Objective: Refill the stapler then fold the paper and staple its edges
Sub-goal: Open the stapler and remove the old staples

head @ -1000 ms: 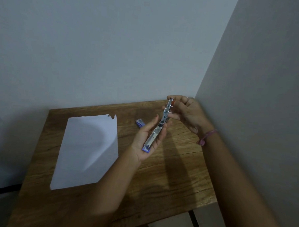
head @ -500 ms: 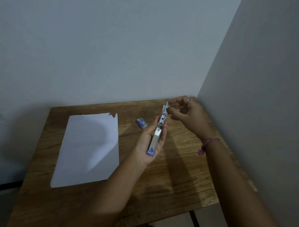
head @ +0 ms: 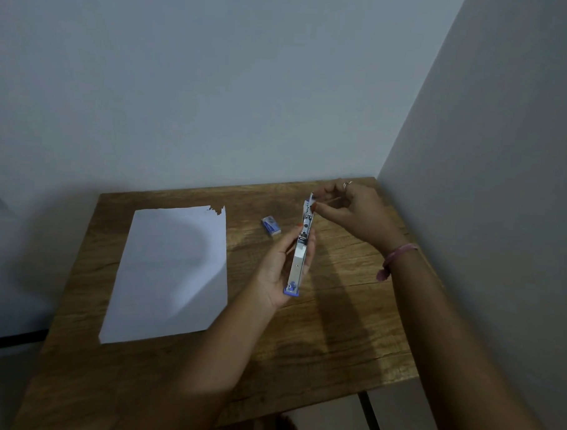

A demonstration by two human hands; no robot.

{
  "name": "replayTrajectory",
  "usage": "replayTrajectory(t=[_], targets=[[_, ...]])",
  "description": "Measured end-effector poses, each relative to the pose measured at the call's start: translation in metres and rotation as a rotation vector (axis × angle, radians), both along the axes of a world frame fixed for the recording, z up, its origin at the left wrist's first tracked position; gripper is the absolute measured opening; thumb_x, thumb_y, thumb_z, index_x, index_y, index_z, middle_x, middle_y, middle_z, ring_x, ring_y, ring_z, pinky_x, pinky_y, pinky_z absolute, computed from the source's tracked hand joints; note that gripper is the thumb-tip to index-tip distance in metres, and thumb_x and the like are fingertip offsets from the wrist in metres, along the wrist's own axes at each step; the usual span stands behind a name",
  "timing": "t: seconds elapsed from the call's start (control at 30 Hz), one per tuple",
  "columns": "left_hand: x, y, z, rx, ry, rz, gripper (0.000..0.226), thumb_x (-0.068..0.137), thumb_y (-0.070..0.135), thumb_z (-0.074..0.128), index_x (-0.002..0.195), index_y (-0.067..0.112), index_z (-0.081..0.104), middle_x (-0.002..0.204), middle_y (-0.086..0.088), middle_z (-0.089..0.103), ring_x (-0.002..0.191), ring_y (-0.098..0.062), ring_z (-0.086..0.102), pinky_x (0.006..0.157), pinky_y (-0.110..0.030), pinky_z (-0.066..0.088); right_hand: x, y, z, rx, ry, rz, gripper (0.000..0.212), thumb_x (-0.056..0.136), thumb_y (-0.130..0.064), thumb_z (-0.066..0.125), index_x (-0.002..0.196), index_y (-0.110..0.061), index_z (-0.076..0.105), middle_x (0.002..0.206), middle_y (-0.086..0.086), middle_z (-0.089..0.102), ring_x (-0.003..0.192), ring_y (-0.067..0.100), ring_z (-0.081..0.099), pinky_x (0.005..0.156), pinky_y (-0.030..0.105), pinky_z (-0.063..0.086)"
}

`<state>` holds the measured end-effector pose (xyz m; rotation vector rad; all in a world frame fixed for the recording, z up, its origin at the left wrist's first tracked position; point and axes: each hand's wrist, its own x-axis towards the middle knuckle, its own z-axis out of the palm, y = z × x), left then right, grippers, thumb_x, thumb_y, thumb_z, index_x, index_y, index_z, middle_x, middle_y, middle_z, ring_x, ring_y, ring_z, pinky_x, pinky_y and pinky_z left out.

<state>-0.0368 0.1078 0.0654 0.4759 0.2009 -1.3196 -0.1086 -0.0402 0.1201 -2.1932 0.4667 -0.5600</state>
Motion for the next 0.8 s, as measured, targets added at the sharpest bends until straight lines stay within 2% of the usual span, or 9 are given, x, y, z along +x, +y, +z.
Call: replayTrajectory(t=[0.1,0.2,0.27,0.43,0.53,0.67,0.8], targets=[[0.0,0.0,-0.001,0.022,-0.018,0.007,0.019,0.081,0.015,0.071,0.084,-0.002,0.077,0.083,-0.013,0.072,0.066,-0.016,0.071,0.054,-0.023,0.059,0.003,-0.003,0.0,-0.042,0.049,-0.004,0.013,0.082,-0.02,0.074,0.093,-0.023,0.066,0.087,-0.008,0.071,0.079,-0.002,0.066,0.072,0.009,0.049],[-0.002,-0.001,-0.001,0.052,-0.063,0.012,0.017,0.076,0.015,0.071,0.079,-0.001,0.078,0.079,-0.012,0.072,0.063,-0.014,0.07,0.056,-0.021,0.059,0.006,-0.004,-0.001,-0.062,0.105,-0.007,0.009,0.083,-0.016,0.071,0.09,-0.016,0.067,0.086,0.0,0.071,0.078,0.007,0.066,0.072,0.015,0.05],[-0.003,-0.001,-0.002,0.076,-0.084,0.016,0.016,0.073,0.015,0.072,0.075,0.0,0.078,0.077,-0.011,0.072,0.061,-0.013,0.07,0.058,-0.02,0.059,0.008,-0.002,-0.003,-0.077,0.123,0.002,0.004,0.083,-0.013,0.069,0.086,-0.012,0.067,0.084,0.003,0.07,0.074,0.009,0.063,0.068,0.014,0.048],[-0.005,-0.003,-0.006,0.127,-0.091,0.046,0.024,0.086,0.013,0.066,0.07,-0.001,0.077,0.074,-0.012,0.072,0.059,-0.014,0.07,0.058,-0.021,0.058,0.01,0.003,-0.013,-0.084,0.143,-0.018,0.007,0.085,-0.015,0.065,0.08,-0.01,0.068,0.075,-0.007,0.065,0.066,0.003,0.056,0.059,0.007,0.041],[-0.006,-0.002,-0.007,0.167,-0.095,0.064,0.022,0.089,0.013,0.065,0.076,-0.002,0.074,0.072,-0.013,0.072,0.057,-0.014,0.07,0.054,-0.021,0.059,0.009,0.005,-0.017,-0.052,0.146,-0.023,0.011,0.087,-0.014,0.064,0.078,-0.008,0.069,0.07,-0.011,0.063,0.064,0.004,0.056,0.058,0.008,0.041],[-0.009,-0.002,-0.008,0.198,-0.098,0.071,0.016,0.089,0.014,0.066,0.086,-0.002,0.071,0.073,-0.013,0.071,0.058,-0.014,0.069,0.054,-0.021,0.059,0.008,0.007,-0.017,-0.036,0.161,0.007,0.017,0.084,-0.009,0.065,0.068,-0.012,0.065,0.068,0.0,0.065,0.064,0.009,0.056,0.06,0.02,0.044],[-0.007,-0.002,-0.01,0.217,-0.049,0.101,0.014,0.089,0.012,0.066,0.092,-0.002,0.067,0.073,-0.012,0.07,0.057,-0.014,0.069,0.054,-0.021,0.058,0.007,0.012,-0.015,0.034,0.161,0.05,0.016,0.084,-0.007,0.067,0.069,-0.013,0.066,0.067,-0.007,0.065,0.06,-0.004,0.055,0.059,0.01,0.042]])
